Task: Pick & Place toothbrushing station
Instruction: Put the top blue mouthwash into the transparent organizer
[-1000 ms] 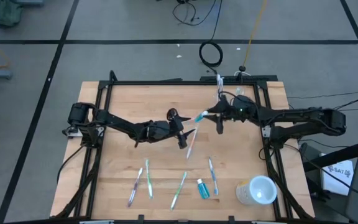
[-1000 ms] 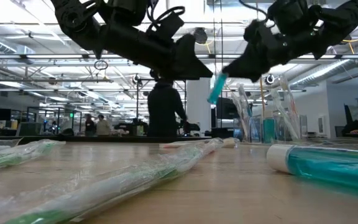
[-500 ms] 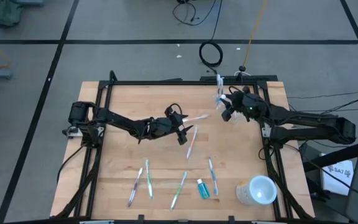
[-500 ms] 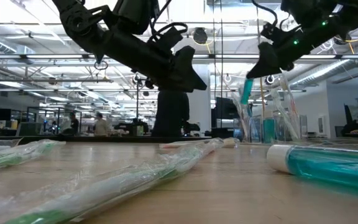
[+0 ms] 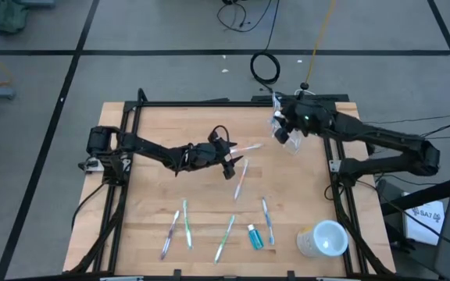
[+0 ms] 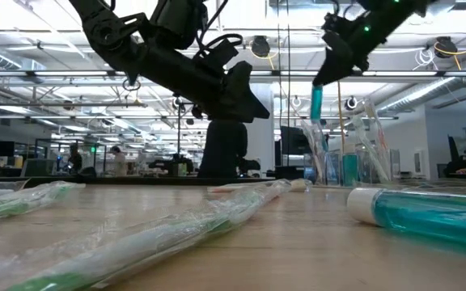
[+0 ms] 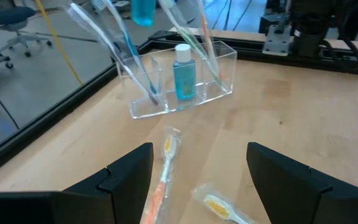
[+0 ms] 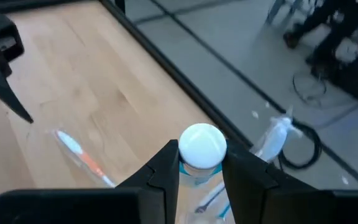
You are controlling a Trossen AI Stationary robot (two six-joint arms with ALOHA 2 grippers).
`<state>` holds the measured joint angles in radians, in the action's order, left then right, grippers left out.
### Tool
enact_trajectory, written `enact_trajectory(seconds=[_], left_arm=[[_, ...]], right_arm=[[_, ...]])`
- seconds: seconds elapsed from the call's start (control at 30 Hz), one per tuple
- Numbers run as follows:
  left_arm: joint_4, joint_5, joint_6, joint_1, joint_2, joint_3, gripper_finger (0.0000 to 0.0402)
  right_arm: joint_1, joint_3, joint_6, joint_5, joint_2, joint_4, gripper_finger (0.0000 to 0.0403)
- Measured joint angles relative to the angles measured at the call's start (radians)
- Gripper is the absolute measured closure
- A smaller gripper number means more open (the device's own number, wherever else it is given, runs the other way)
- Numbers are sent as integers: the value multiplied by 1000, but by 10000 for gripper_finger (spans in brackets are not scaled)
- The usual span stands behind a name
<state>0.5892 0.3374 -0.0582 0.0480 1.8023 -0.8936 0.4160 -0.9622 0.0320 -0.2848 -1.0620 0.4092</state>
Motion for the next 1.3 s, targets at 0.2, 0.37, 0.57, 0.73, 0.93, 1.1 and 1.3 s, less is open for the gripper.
enact_trajectory(seconds=[0.2, 0.37, 0.57, 0.73, 0.93, 1.1, 1.3], left_arm=[[-16, -12, -50, 4, 0, 0, 135], [-26, -108, -56, 4, 0, 0, 135], [-39, -120, -77, 3, 0, 0, 135], [-42, -119, -79, 3, 0, 0, 135], [-40, -119, -79, 4, 0, 0, 135], [-40, -119, -79, 4, 0, 0, 135], [-40, -119, -79, 4, 0, 0, 135]], right_arm=[[43, -24, 27, -49, -141, 51, 313], [86, -24, 88, -53, -186, 60, 310], [122, -26, 184, -54, -186, 154, 309], [128, -26, 195, -54, -186, 166, 308], [128, -26, 191, -21, -185, 158, 308], [126, -24, 195, 1, -158, 169, 308], [126, -21, 225, 1, -101, 208, 307]])
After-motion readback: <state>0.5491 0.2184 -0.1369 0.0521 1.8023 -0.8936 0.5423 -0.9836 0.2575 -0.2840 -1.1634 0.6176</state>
